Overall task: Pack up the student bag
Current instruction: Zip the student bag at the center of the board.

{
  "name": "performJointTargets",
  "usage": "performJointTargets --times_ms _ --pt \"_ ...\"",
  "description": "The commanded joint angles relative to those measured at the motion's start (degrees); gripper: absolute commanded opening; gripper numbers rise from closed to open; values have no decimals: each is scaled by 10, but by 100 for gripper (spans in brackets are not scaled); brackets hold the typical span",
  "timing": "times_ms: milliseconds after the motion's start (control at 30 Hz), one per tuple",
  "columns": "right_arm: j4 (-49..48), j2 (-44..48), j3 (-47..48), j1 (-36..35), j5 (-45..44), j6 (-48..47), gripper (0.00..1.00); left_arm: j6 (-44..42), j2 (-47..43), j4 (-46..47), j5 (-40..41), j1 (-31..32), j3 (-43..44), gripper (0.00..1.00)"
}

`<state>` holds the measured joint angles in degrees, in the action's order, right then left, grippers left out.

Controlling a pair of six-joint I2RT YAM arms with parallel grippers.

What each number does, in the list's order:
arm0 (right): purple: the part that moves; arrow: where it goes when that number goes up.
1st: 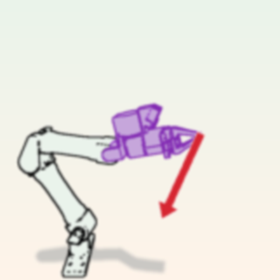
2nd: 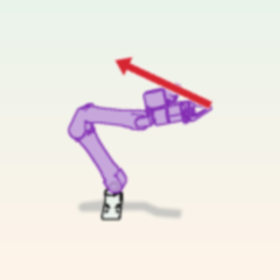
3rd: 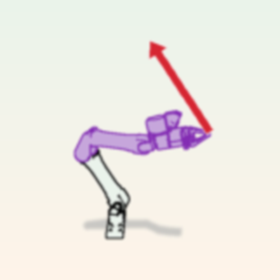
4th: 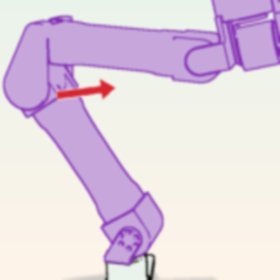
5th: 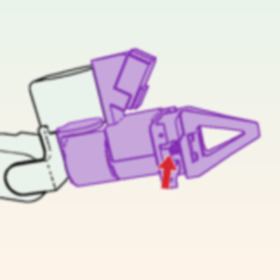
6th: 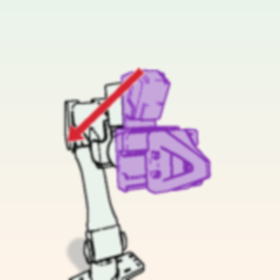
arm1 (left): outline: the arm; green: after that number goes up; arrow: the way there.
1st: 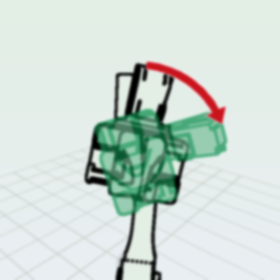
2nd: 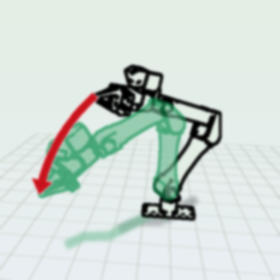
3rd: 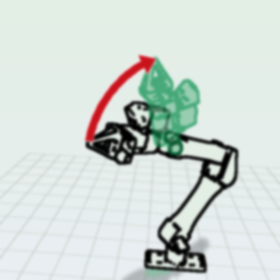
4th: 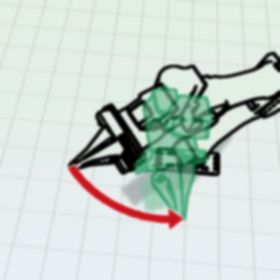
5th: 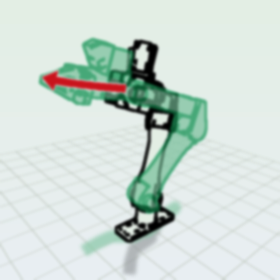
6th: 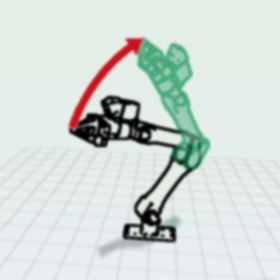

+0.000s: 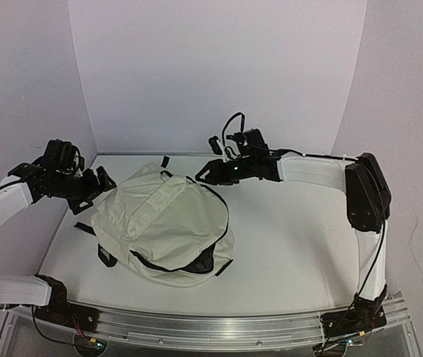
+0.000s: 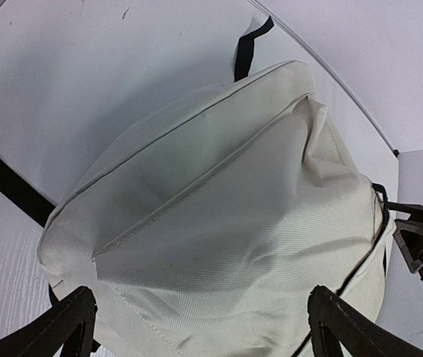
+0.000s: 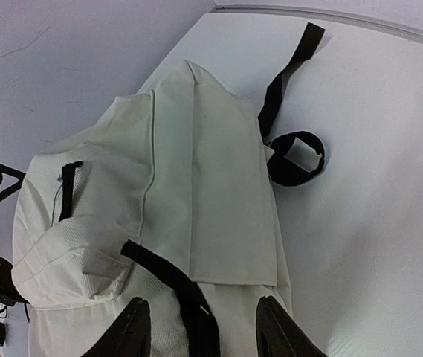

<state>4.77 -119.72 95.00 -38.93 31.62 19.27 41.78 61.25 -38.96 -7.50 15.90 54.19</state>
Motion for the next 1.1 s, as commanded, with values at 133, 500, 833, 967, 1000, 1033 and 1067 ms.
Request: performJointTargets --times_ms 133,500,833,967,1000,1033,1067 --pt "-7 -65 88 -17 69 -20 45 -15 17 17 -11 -3 31 100" --pt "-20 -92 124 -22 43 -10 20 -37 33 23 -19 -3 45 100" --pt "-120 3 13 -22 -43 27 0 -154 194 43 -55 27 226 99" --pt "-152 44 -37 -22 -90 44 0 -218 271 42 -26 96 295 99" --pt "-160 55 -51 -22 -97 46 0 -231 286 42 -24 109 313 99" --pt "-165 64 -60 -22 -103 47 0 -244 303 42 -24 124 327 99" --pt "-168 70 -68 -22 -109 49 0 -252 320 44 -27 134 339 99"
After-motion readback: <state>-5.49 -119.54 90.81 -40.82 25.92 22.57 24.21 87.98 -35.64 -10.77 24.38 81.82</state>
